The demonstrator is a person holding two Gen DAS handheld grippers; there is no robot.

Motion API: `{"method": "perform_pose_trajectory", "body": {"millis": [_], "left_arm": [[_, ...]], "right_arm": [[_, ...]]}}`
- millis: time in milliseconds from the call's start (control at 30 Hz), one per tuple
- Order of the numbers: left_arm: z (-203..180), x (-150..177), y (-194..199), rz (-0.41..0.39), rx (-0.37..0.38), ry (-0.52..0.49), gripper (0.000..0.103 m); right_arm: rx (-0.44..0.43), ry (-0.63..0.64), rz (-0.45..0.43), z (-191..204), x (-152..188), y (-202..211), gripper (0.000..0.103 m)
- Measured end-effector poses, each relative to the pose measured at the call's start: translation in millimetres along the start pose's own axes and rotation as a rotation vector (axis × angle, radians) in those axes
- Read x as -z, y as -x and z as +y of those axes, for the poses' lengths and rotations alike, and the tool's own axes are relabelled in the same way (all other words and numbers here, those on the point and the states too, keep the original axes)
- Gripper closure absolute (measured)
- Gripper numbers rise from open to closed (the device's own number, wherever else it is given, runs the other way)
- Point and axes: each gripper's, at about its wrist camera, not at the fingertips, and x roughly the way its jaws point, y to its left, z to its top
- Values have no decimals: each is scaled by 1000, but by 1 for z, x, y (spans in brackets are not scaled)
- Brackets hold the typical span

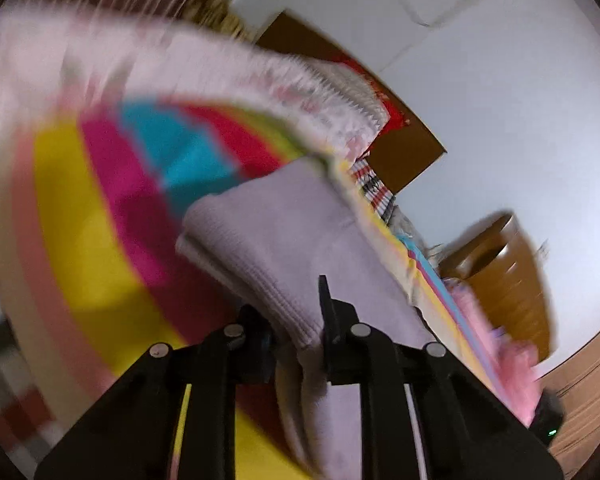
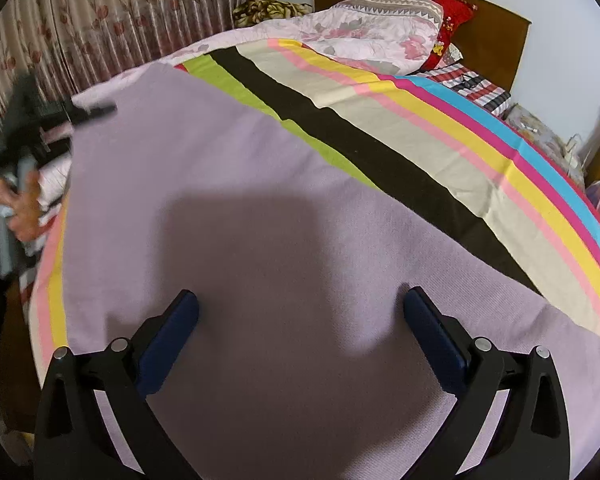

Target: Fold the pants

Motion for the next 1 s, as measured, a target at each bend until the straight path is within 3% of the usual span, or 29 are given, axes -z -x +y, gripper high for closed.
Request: {"method": "perform_pose_trajectory", "body": {"millis": [167, 233, 267, 333, 367, 433, 533, 567, 600, 633, 667, 767, 833, 900, 1000], "left_arm": [[-111, -13, 40, -83, -7, -222, 87], [-153, -7, 53, -97, 28, -312, 87], [-182, 1, 63, -106, 56, -379, 87], [-232, 27, 79, -110, 99, -520, 87], [-266, 55, 86, -102, 134, -634, 87], [-308, 107, 87, -66, 190, -804, 86], [-346, 192, 71, 29, 264, -1002, 77], [-354, 234, 57, 102, 307, -1073, 75], [-360, 268, 44, 181, 345, -1130, 61], [-362, 302, 32, 243, 353, -1193, 37], [-362, 328, 26, 261, 345, -1248, 29], [-351, 363, 31, 275, 378, -1299, 27], [-335, 353, 52, 227, 421, -1216, 7], [-315, 335, 73, 186, 455, -1130, 2], [-281, 313, 94, 127, 339, -1032, 2]], "right_arm": [[30, 1, 1, 3, 2, 1, 4], [25, -26, 8, -3, 3, 7, 5], [36, -71, -2, -10, 7, 17, 7], [26, -215, -107, -35, 22, 58, 9], [14, -300, -196, -54, 37, 90, 8], [82, -458, -347, -95, 79, 151, 5], [163, -595, -442, -141, 132, 209, 5], [211, -640, -465, -158, 155, 231, 5], [241, -670, -476, -169, 173, 246, 5], [262, -698, -484, -178, 189, 258, 5], [270, -724, -485, -185, 205, 268, 5], [247, -769, -446, -195, 243, 278, 5], [203, -774, -412, -193, 255, 269, 5], [113, -768, -365, -185, 259, 248, 5], [-68, -741, -289, -161, 250, 213, 12]]}}
